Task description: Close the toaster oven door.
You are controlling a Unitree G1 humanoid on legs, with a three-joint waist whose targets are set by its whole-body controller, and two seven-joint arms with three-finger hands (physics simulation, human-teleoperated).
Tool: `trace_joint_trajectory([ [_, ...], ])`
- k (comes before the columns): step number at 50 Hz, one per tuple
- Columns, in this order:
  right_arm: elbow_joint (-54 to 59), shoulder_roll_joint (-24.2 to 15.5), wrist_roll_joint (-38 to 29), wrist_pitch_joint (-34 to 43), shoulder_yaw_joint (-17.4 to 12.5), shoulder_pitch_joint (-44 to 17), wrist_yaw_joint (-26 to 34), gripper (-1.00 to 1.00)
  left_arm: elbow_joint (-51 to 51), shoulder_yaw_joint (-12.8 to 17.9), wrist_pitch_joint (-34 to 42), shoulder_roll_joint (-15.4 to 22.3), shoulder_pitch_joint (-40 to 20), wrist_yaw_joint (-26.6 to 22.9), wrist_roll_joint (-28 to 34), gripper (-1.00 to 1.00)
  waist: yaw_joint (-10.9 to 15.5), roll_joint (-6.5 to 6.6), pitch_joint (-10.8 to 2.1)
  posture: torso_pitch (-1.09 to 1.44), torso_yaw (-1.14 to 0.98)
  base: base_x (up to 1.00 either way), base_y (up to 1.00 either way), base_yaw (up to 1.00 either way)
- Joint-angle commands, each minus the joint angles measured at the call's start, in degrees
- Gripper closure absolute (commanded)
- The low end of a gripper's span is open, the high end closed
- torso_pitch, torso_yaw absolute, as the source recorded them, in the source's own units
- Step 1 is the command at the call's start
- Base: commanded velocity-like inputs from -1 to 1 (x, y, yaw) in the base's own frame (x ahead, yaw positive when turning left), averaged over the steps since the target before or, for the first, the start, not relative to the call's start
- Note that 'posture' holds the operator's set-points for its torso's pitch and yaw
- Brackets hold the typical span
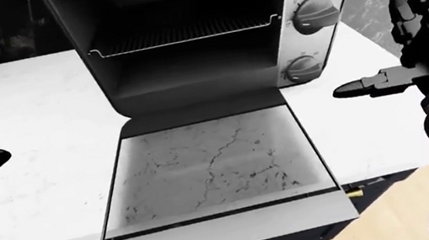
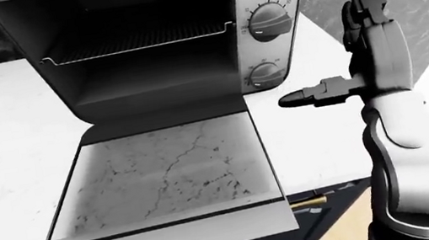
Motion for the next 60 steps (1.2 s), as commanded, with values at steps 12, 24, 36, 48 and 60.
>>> trace_joint_trajectory([
  [12, -1.57, 1.48, -8.21, -10.27, -0.02, 1.84, 8.53, -1.00, 0.63, 1.74, -3.85, 2.20, -0.46, -0.04, -0.35, -1.00, 0.10, 0.14, -1.21, 0.00, 0.00, 0.00, 0.00, 0.00],
  [24, -0.24, 2.81, -11.11, -14.26, 0.45, 4.05, 11.17, -1.00, 0.80, 1.93, -4.04, 2.24, -0.16, -0.09, -0.59, -1.00, 0.09, 0.10, -1.34, 0.00, 0.00, 0.00, 0.00, 0.00],
  [36, -0.28, 4.54, -13.66, -17.47, 1.35, 6.80, 15.34, -1.00, 0.73, 1.87, -3.54, 2.72, -0.58, 0.11, -0.94, -1.00, -0.01, 0.18, -1.39, 0.00, 0.00, 0.00, 0.00, 0.00],
  [48, 0.07, 6.27, -14.65, -19.98, 1.64, 9.49, 18.15, -1.00, 0.74, 1.90, -3.64, 2.73, -0.49, -0.08, -0.95, -1.00, -0.11, 0.24, -1.42, 0.00, 0.00, 0.00, 0.00, 0.00],
  [60, -0.49, 7.10, -15.02, -20.18, 1.58, 10.68, 20.48, -1.00, 0.45, 2.03, -3.37, 2.74, -0.41, -0.13, -1.05, -1.00, -0.16, 0.30, -1.44, 0.00, 0.00, 0.00, 0.00, 0.00],
])
